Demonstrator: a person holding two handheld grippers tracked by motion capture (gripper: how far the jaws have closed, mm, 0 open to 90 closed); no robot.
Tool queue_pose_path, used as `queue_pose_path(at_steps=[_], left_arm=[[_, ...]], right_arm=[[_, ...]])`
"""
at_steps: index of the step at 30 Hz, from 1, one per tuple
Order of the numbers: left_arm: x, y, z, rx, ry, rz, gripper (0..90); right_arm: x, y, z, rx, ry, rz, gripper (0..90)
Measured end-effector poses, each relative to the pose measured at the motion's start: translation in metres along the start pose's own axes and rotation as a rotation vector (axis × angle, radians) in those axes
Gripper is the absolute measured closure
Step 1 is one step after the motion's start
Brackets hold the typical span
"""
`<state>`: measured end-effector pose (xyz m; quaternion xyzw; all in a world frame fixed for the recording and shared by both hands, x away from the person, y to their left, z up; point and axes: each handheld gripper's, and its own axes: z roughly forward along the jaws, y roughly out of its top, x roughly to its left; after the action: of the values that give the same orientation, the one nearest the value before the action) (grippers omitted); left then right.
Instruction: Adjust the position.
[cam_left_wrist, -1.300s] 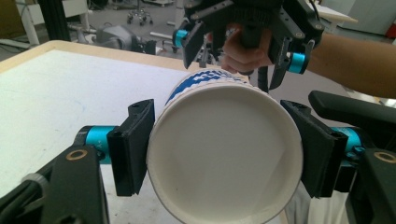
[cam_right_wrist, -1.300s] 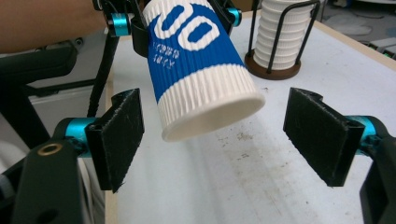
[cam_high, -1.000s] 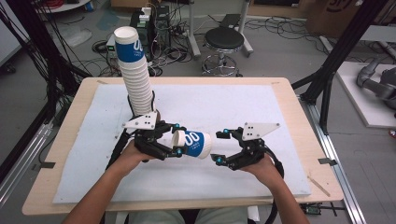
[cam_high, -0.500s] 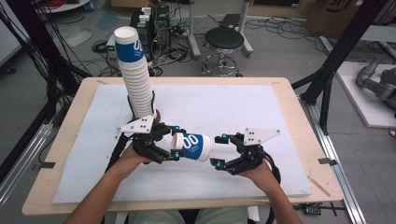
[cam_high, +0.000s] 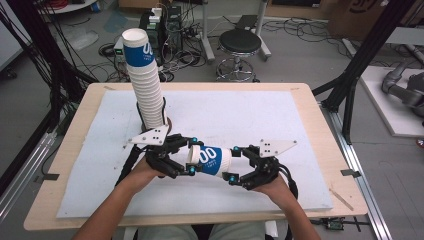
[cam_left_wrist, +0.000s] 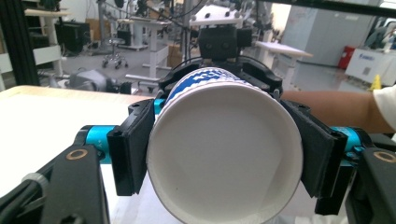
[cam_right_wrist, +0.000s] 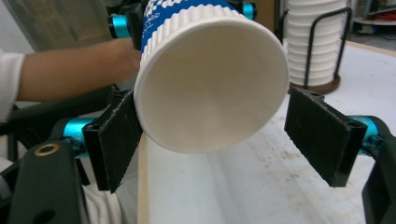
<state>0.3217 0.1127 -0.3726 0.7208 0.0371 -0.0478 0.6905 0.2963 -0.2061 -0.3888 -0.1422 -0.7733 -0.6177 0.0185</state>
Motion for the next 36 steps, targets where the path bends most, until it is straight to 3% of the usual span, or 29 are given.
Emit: queue_pose_path(at_steps=[5,16,24,36], left_arm=[[-0.0002,-0.0020,0.0036,-0.034,-0.020,-0.013,29.8],[-0.0010,-0.0034,0.0060,-0.054,-0.035,-0.003,30.0],[-0.0013,-0.0057,0.0070,-0.027,-0.019,0.029,31.0],[-0.0013,-0.0085,0.0093,0.015,-0.002,0.030,30.9]], right_arm=[[-0.0010,-0.0004,0.0018,-0.040,0.038,0.009,18.6],[-0.0011,-0.0010,0.0020,-0.052,0.070,0.012,20.0],[-0.0021,-0.0002,-0.0032,-0.037,0.059,0.005,26.6],[-0.0021,0.0016,-0.0057,0.002,0.030,-0.026,29.0]])
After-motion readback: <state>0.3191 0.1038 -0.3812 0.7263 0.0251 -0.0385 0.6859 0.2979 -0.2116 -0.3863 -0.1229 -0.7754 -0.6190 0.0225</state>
